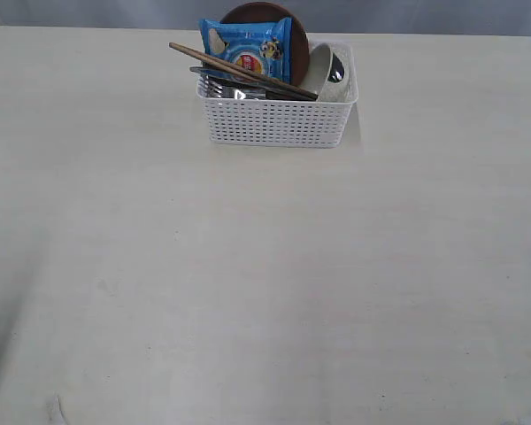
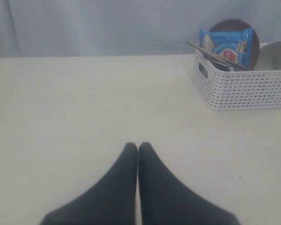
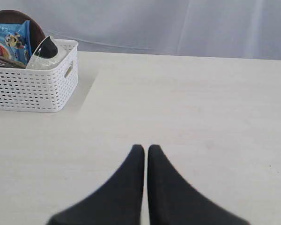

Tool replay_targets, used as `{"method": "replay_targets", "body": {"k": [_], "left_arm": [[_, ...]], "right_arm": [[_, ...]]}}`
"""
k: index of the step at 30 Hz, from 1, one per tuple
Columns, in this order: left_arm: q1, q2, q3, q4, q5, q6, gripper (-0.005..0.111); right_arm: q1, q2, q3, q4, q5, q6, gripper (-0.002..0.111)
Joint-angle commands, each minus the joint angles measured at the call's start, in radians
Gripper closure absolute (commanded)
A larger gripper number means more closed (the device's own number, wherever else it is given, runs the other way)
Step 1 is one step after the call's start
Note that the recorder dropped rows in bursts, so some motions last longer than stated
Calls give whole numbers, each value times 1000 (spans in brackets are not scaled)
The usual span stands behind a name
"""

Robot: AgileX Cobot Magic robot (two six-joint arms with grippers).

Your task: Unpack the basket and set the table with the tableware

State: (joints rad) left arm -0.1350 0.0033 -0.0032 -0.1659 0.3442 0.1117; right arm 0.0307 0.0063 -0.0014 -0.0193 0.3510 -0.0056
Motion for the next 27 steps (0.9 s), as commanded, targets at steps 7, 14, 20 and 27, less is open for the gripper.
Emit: {"method": "replay_targets", "body": {"k": [7, 14, 20, 27], "left_arm": [[-8, -3, 3, 0, -2, 0, 107], [-8, -3, 3, 0, -2, 0, 107], [-8, -3, 3, 0, -2, 0, 107], [-8, -3, 3, 0, -2, 0, 107]], "right_arm": [[-1, -6, 1, -9, -37, -10, 105], [-1, -6, 1, -9, -287, -8, 105], [-1, -6, 1, -9, -388, -8, 105], [-1, -6, 1, -9, -544, -8, 105]]}}
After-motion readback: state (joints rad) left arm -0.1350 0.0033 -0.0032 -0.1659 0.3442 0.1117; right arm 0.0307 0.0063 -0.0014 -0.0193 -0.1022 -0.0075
